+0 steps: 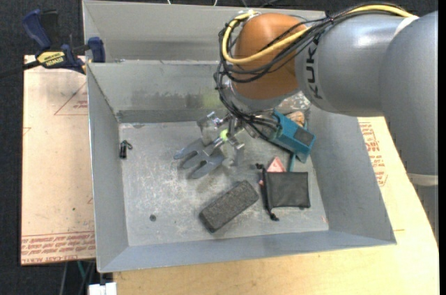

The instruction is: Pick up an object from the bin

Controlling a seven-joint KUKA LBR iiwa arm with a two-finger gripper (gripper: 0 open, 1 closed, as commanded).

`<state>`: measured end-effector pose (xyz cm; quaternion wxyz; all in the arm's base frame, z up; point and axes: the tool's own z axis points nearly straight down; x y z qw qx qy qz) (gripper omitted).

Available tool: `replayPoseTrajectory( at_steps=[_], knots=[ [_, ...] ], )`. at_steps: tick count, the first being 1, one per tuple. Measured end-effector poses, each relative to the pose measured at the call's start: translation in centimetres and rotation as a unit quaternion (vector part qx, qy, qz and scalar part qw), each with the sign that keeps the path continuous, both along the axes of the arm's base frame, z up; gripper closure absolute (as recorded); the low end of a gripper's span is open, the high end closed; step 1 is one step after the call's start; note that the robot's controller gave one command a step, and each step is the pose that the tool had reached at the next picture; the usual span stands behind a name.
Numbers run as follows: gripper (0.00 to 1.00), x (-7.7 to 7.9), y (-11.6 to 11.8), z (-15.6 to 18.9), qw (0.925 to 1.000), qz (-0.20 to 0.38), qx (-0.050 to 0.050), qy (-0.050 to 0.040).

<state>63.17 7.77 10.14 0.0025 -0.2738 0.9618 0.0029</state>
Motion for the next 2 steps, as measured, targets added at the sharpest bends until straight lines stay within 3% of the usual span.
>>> replayPoseTrajectory(
  at_steps=[2],
  knots=[
    [1.0,0.1,0.1,9.5,1.0,-0.001,0.001,-0.0022]
  ],
)
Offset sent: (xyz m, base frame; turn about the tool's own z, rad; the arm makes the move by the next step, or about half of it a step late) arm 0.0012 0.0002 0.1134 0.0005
